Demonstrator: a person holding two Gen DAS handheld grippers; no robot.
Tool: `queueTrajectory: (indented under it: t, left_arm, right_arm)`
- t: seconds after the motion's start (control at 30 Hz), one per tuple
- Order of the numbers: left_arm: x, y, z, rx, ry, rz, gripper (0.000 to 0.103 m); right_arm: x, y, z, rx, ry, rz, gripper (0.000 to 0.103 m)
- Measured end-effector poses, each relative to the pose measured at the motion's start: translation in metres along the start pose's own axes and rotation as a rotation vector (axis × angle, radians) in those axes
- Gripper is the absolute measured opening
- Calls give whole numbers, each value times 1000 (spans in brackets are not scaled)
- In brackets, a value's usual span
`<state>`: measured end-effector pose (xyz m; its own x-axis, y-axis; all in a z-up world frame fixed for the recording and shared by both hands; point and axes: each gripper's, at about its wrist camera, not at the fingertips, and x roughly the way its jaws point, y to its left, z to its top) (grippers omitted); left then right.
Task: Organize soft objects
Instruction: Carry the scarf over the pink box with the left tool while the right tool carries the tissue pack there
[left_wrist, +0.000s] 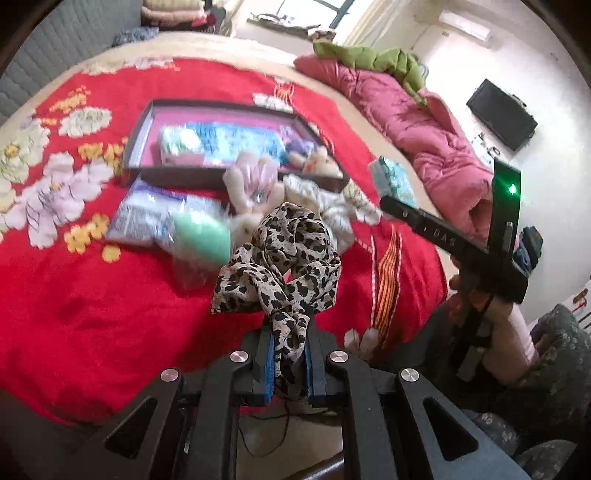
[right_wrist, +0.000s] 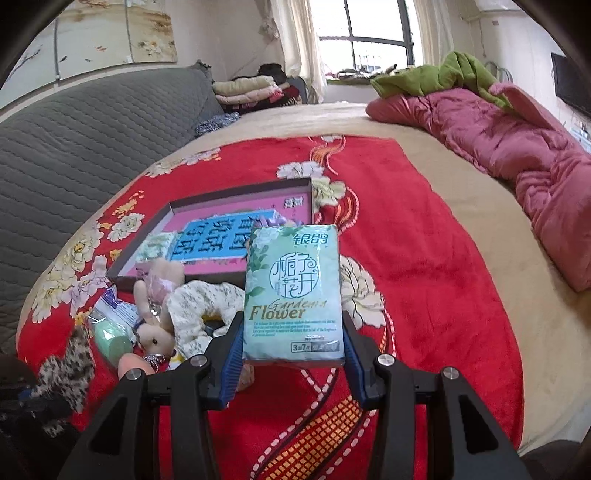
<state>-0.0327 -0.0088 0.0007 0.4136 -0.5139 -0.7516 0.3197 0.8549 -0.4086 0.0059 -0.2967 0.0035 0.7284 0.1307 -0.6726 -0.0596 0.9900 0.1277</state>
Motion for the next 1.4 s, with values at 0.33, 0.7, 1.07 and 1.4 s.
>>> queueTrajectory:
  t: [0.33, 0.7, 1.07, 1.4]
  left_arm:
    - [-13, 10, 31, -40, -122, 56, 12]
    - [-6, 25, 75, -52, -205, 138, 12]
    - [3, 41, 104, -79, -248, 159, 12]
    - [23, 48, 120, -59, -247, 178, 12]
  right_arm:
    - [-6, 31, 8, -111, -69, 54, 47]
    - [8, 49, 21, -163, -98, 93, 47]
    - [14, 42, 37, -136, -132, 100, 47]
    - [20, 38, 47, -128, -152, 112, 47]
